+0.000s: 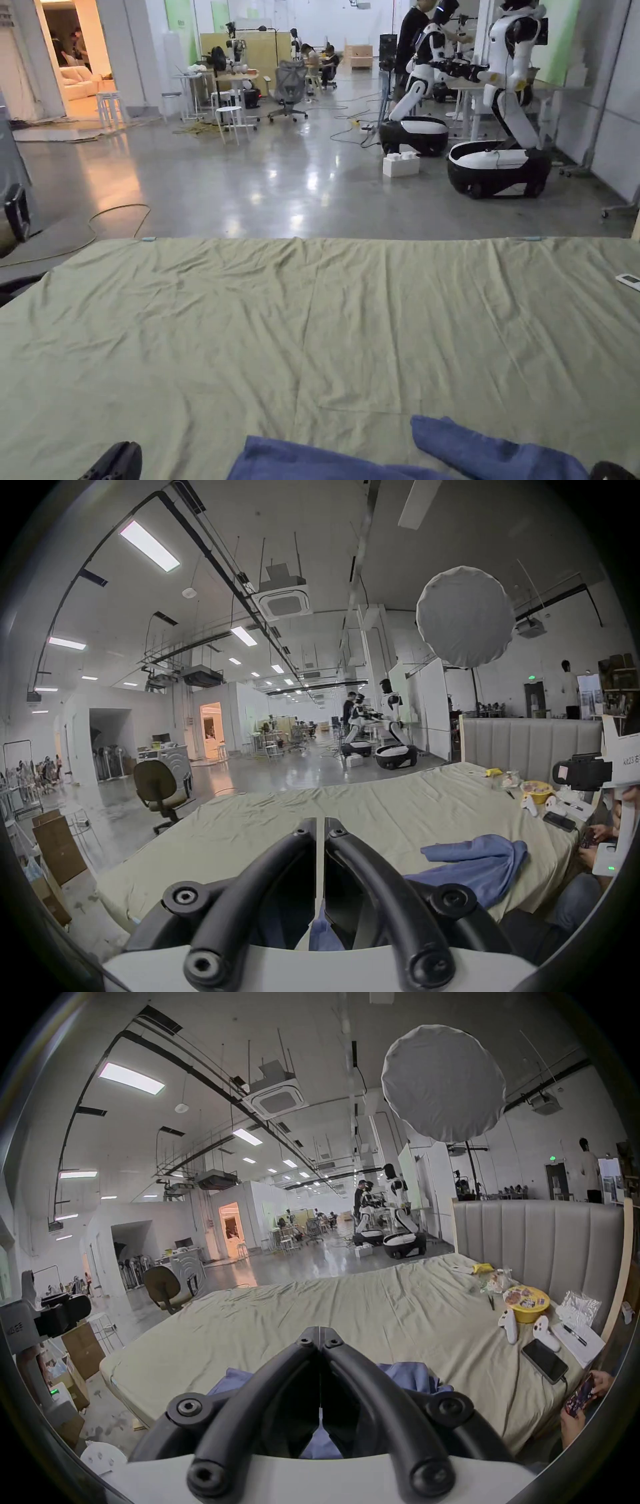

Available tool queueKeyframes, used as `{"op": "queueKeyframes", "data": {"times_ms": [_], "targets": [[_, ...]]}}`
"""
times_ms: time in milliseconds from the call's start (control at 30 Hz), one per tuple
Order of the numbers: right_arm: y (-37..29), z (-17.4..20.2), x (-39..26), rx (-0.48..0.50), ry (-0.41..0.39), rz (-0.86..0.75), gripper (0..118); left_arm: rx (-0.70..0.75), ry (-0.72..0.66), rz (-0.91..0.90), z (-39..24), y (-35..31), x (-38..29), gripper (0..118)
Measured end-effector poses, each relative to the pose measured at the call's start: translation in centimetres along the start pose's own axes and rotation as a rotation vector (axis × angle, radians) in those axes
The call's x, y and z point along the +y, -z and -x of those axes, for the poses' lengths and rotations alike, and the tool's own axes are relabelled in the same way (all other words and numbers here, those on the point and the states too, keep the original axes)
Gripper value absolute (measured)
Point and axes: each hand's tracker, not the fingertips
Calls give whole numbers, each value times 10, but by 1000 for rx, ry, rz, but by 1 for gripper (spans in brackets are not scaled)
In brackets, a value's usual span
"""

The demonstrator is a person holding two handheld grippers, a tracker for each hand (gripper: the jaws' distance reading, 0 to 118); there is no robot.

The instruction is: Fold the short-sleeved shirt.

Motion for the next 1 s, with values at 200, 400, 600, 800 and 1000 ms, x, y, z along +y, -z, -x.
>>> {"op": "queueKeyframes", "data": {"times_ms": [200,400,600,800,1000], "targets": [[-3,4,-3,-14,-56,-3,0,-10,-51,12,3,1,-3,0],[-3,3,-3,-27,-48,-2,0,-50,-69,33,-4,10,-4,0],[2,-7,-10,-40,-18,30,0,-130,-59,172,-5,51,-18,0],[6,-21,-27,-72,8,96,0,-192,-203,374,5,138,-52,1],[26,-44,-51,-113,30,205,0,-263,-223,616,-5,271,-114,74]]}}
